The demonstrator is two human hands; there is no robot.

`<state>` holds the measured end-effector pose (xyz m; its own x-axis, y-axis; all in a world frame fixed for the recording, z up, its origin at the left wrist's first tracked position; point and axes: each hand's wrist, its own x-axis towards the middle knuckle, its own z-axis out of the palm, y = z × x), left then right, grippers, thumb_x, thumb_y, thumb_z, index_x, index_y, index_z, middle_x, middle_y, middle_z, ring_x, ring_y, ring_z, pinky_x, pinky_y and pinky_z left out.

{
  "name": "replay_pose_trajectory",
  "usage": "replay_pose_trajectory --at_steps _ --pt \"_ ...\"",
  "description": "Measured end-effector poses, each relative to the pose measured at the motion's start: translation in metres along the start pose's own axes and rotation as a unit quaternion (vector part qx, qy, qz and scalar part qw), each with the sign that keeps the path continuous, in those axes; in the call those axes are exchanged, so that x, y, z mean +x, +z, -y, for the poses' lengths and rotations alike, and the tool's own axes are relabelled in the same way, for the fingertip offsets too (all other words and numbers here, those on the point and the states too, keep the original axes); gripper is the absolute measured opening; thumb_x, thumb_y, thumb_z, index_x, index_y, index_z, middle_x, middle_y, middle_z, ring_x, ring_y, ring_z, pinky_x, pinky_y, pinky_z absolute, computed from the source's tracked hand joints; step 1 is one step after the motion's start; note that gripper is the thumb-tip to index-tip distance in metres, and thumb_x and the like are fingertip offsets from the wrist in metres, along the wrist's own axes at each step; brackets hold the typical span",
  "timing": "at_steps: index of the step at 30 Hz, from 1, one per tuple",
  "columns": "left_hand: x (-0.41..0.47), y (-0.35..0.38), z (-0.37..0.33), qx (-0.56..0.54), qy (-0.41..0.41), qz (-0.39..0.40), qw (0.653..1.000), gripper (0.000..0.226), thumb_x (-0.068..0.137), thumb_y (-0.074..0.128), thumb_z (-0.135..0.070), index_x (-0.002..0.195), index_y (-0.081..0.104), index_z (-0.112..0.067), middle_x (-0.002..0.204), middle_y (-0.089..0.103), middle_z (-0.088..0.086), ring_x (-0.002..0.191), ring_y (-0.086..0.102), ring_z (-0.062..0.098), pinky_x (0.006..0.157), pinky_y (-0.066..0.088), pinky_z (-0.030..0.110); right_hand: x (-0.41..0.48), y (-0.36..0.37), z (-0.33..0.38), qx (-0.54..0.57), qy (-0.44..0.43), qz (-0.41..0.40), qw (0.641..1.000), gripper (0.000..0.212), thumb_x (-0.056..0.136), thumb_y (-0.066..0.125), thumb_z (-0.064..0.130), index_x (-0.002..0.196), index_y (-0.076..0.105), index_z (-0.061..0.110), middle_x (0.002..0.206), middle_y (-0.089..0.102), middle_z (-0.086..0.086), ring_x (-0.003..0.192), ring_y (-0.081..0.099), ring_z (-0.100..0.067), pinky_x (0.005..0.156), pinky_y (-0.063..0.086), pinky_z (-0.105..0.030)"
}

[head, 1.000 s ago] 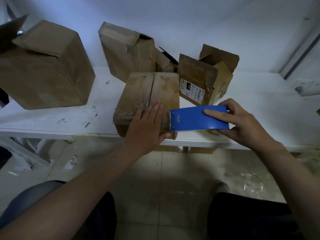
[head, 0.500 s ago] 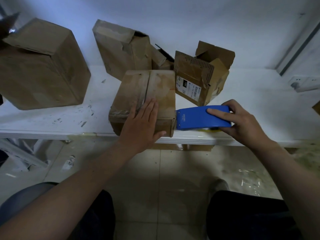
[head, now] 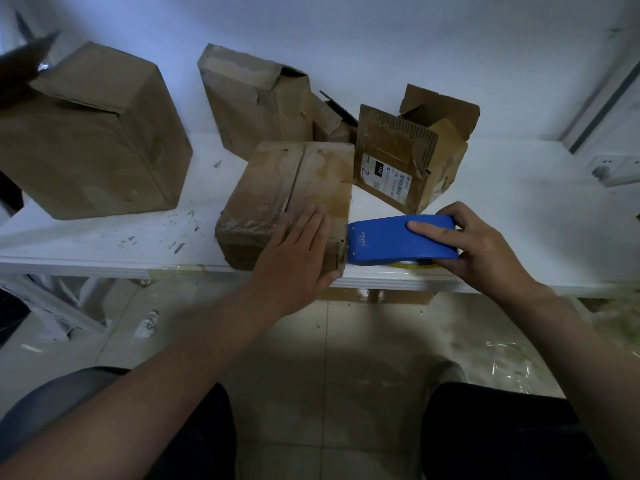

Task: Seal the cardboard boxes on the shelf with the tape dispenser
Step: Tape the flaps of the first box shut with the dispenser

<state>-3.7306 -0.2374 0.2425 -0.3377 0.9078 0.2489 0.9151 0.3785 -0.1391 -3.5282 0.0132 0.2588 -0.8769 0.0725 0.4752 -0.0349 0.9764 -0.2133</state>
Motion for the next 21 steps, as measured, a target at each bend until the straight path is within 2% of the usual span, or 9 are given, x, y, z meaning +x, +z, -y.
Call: replay_pose_trajectory --at_steps 2,5,9,13,18,21 --pt "0.011 0.001 -0.014 0.001 0.008 -0.011 1.000 0.088 0.094 0.049 -0.058 0.157 0.016 -0.007 0.166 0.018 0.014 0.154 0.011 0.028 0.121 0.018 0.056 -0.001 0.000 -0.001 0.002 0.000 0.003 1.000 0.057 0.089 0.062 0.036 0.145 0.051 0.033 0.123 0.050 -0.010 0.102 0.053 -0.022 0.085 0.051 -0.029" --pt "0.016 0.004 -0.025 0.013 -0.005 -0.020 1.000 0.088 0.090 0.059 -0.053 0.157 0.022 -0.008 0.164 0.023 0.012 0.154 0.014 0.029 0.120 0.019 0.056 -0.003 -0.004 -0.009 0.011 0.002 -0.003 1.000 0.060 0.088 0.069 0.028 0.145 0.052 0.033 0.121 0.050 -0.008 0.100 0.054 -0.022 0.082 0.053 -0.031" --pt "0.017 0.008 -0.024 0.011 -0.009 -0.021 1.000 0.094 0.086 0.062 -0.059 0.155 0.025 -0.008 0.164 0.024 0.012 0.153 0.016 0.029 0.121 0.019 0.055 -0.007 -0.012 -0.019 0.026 0.015 -0.026 0.999 0.061 0.089 0.070 0.026 0.146 0.049 0.034 0.119 0.051 -0.010 0.102 0.051 -0.020 0.083 0.054 -0.036" --pt "0.017 0.009 -0.024 0.015 -0.013 -0.013 1.000 0.095 0.085 0.064 -0.058 0.155 0.024 -0.008 0.164 0.023 0.012 0.153 0.015 0.030 0.121 0.018 0.056 -0.011 -0.015 -0.019 0.042 0.014 -0.015 0.999 0.061 0.090 0.068 0.025 0.146 0.045 0.036 0.119 0.051 -0.011 0.103 0.048 -0.017 0.086 0.049 -0.030" --pt "0.016 0.007 -0.024 0.009 -0.012 -0.020 1.000 0.094 0.083 0.068 -0.049 0.155 0.025 -0.008 0.163 0.023 0.013 0.153 0.014 0.031 0.122 0.016 0.055 -0.020 -0.024 -0.025 0.035 0.022 -0.041 0.998 0.061 0.088 0.072 0.016 0.144 0.052 0.027 0.115 0.050 -0.013 0.103 0.044 -0.016 0.088 0.041 -0.019" --pt "0.016 0.007 -0.025 0.010 -0.014 -0.023 1.000 0.095 0.081 0.070 -0.047 0.155 0.025 -0.007 0.163 0.023 0.013 0.153 0.014 0.032 0.122 0.016 0.056 -0.028 -0.029 -0.028 0.019 0.038 -0.042 0.998 0.059 0.088 0.070 0.020 0.143 0.052 0.027 0.115 0.049 -0.013 0.102 0.044 -0.016 0.085 0.045 -0.027"
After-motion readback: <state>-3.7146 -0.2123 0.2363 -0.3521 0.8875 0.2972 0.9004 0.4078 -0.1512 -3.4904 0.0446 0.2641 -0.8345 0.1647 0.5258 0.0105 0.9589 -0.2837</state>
